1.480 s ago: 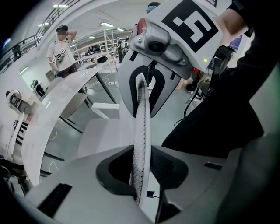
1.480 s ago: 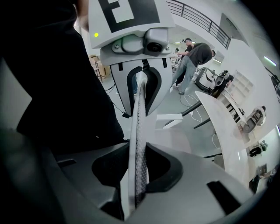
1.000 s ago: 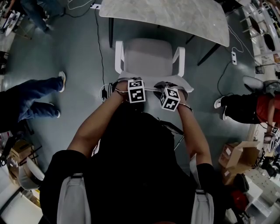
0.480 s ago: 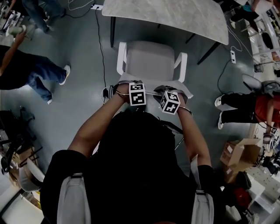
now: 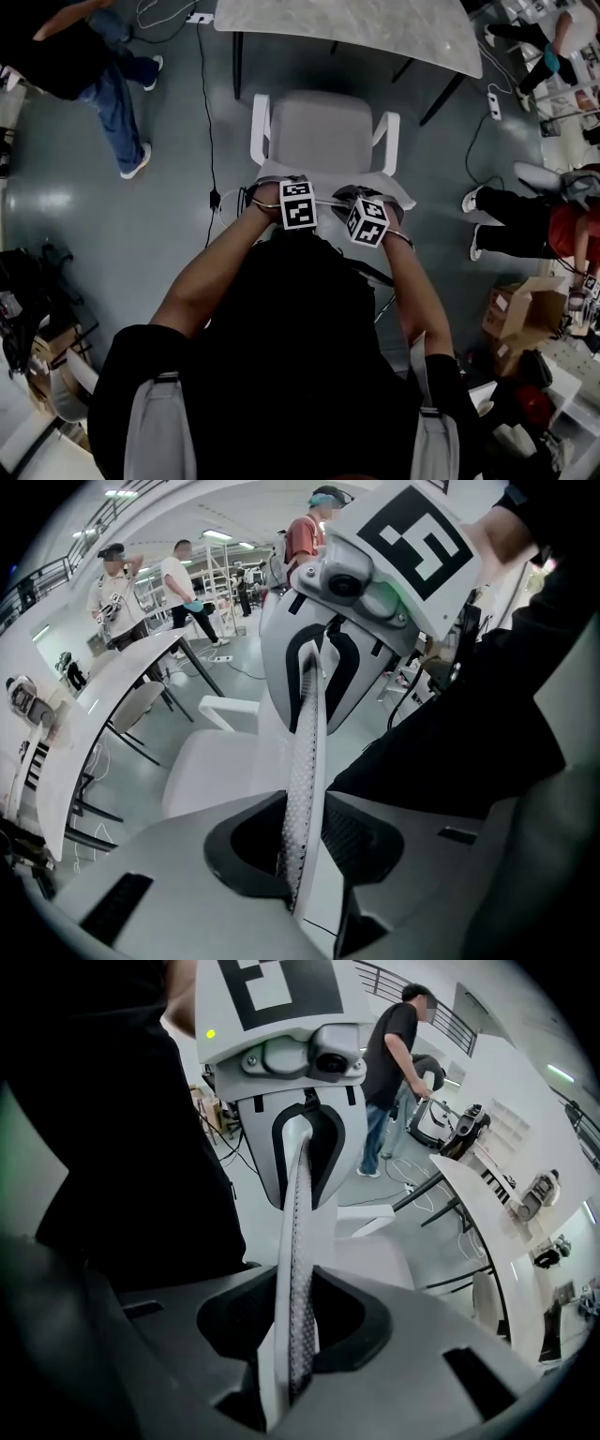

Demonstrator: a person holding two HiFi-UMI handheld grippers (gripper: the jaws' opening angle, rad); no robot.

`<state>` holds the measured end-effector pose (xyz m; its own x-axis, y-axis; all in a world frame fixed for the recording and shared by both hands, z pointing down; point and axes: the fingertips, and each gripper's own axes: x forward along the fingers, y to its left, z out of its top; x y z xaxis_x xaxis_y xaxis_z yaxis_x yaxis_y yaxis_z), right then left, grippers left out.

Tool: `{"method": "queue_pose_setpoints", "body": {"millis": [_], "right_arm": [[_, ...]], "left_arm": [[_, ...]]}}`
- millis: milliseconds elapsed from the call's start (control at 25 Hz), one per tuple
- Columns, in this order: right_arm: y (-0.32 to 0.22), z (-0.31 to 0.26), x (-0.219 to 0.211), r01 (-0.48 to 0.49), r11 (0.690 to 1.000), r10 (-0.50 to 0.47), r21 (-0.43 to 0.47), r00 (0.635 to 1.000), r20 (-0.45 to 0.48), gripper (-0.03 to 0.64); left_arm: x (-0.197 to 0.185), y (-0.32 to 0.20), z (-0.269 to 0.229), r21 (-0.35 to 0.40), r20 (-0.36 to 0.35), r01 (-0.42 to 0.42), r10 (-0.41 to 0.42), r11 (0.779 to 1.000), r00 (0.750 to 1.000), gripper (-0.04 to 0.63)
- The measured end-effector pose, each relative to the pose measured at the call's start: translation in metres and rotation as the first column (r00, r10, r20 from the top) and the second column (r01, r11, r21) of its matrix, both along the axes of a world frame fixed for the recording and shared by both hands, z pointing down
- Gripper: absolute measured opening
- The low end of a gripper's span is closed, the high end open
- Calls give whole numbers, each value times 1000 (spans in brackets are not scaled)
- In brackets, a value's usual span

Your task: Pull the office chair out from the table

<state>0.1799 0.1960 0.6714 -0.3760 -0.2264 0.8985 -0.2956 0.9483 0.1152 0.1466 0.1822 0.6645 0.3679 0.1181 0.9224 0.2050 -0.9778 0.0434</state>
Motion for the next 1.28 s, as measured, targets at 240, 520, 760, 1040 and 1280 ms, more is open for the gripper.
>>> {"method": "queue_pose_setpoints", "body": {"millis": [240,520,760,1040,1280], "right_arm": [[19,0,9,-46,999,46,13,998,-35,98],[38,2,16,-36,999,37,24,999,-35,98],[58,2,3,-35,999,35,21,999,5,98],[80,1,1,-33,999,33,26,999,4,98],[100,1,-5,-3,1000,3,13,1000,26,98]], "left_arm": [[8,22,-2,-3,-30,13,-13,1000,999,107],[14,41,0,-3,-27,19,-19,1000,999,107],[3,58,2,-8,14,15,-15,1000,1000,110],[0,82,1,-6,20,41,-41,999,999,110],[-6,100,1,-2,20,40,-40,999,999,112]]}}
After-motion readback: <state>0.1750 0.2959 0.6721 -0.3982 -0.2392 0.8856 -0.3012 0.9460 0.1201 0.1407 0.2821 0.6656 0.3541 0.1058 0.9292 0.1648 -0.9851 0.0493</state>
